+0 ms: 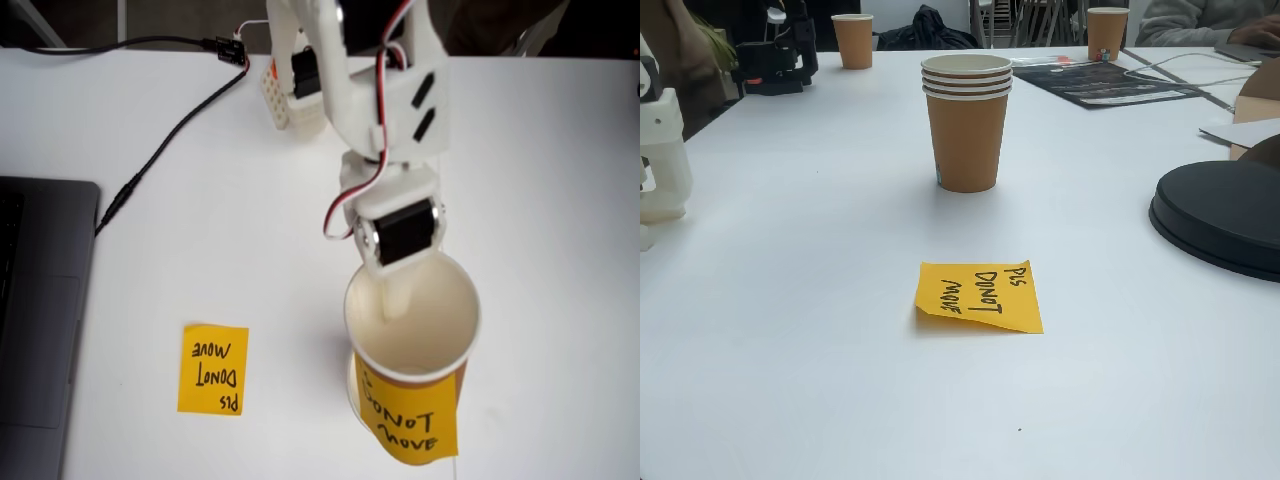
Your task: Pickup cup and make a pile of cup.
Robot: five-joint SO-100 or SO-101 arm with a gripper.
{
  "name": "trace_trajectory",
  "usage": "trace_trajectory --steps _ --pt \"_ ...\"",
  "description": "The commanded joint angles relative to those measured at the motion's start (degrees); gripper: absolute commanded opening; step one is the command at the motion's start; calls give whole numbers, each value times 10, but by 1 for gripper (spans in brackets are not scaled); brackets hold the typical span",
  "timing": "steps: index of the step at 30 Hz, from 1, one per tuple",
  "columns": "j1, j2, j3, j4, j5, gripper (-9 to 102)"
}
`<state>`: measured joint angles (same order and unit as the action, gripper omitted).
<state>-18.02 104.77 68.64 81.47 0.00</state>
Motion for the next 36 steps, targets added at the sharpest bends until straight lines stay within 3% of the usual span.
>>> trace_trajectory --steps 1,20,28,36 --pt "-6 -4 -11 0 7 -7" --pt "-4 -46 -4 3 7 -7" --pt "-4 -47 -4 72 9 -7" --pt "-6 -47 -4 86 9 -7"
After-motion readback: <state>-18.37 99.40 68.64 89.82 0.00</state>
